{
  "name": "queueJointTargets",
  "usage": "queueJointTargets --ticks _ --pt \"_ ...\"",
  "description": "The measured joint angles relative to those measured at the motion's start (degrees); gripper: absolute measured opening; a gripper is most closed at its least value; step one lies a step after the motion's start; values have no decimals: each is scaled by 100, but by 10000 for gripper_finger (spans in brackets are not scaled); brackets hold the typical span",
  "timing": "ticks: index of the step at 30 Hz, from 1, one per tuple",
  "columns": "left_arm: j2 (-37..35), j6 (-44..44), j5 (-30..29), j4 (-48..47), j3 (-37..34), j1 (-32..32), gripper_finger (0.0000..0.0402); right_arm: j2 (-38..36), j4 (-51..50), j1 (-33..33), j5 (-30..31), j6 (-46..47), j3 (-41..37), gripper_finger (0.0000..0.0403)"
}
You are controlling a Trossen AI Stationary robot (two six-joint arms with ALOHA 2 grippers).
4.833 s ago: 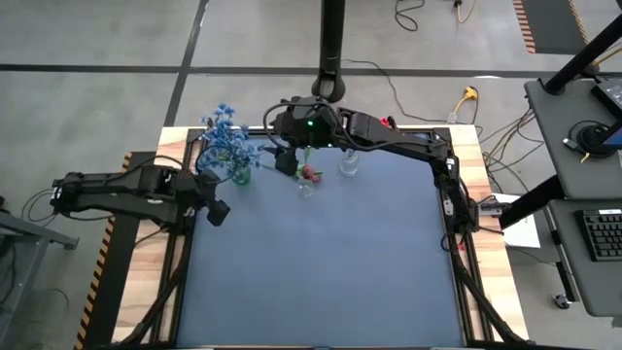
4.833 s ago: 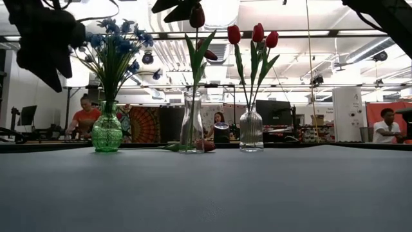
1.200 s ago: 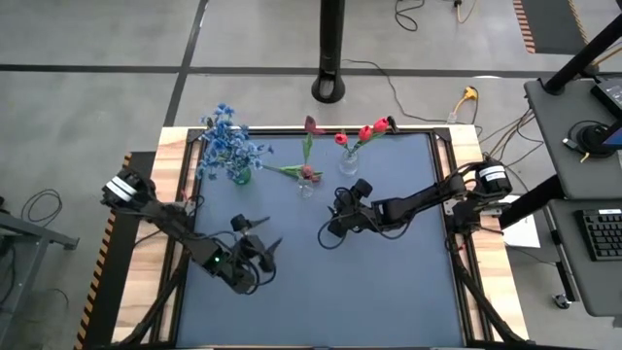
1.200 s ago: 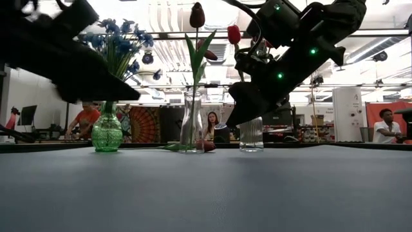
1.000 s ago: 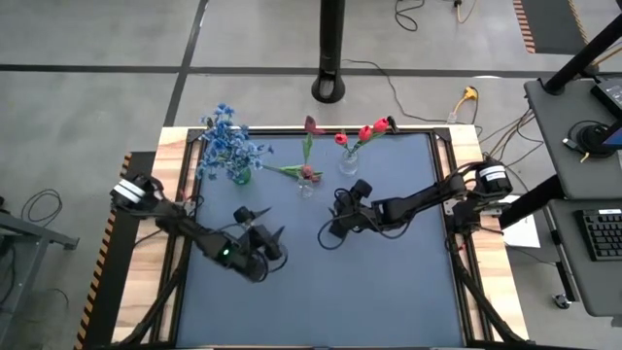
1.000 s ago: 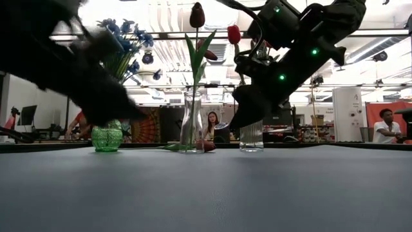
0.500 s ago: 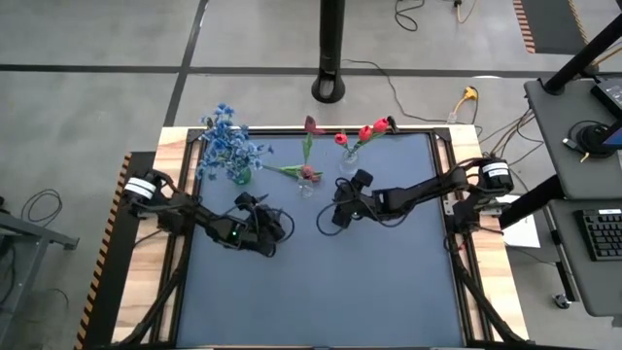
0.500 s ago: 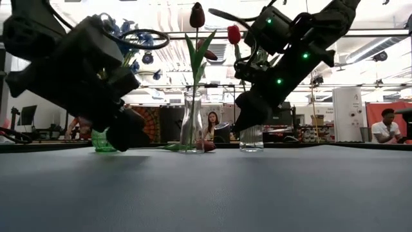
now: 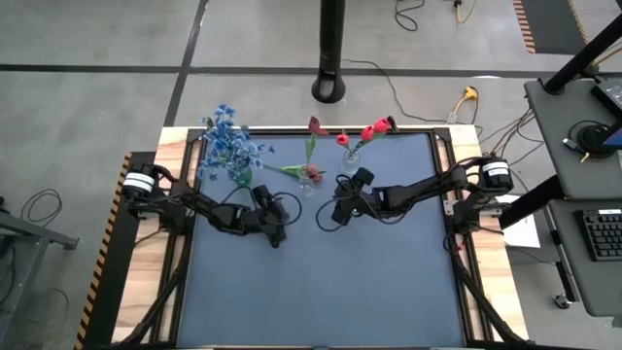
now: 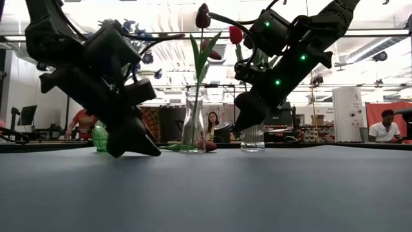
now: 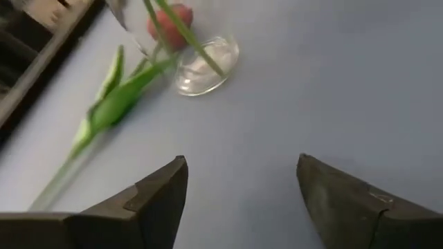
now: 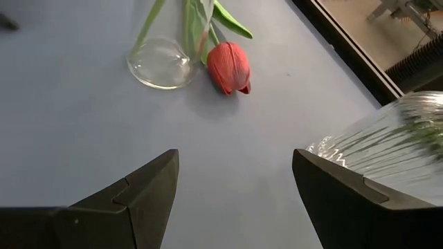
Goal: Sort flowers into vase by color
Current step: Put the dark red tulip into the bottom transparent vase
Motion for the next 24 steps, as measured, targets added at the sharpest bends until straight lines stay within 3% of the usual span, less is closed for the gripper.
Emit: queueJointTargets --ticks 6,15,19,24 --pt "15 282 -692 29 -20 7 231 0 2 0 44 17 2 274" --pt "11 296 -719 13 -18 -88 194 -2 4 0 50 -9 2 274" --pt "-4 338 -466 -47 61 -197 183 -2 0 0 50 -13 2 274" --pt "-95 241 -372 -669 283 -353 180 -2 -16 0 -122 -4 2 274"
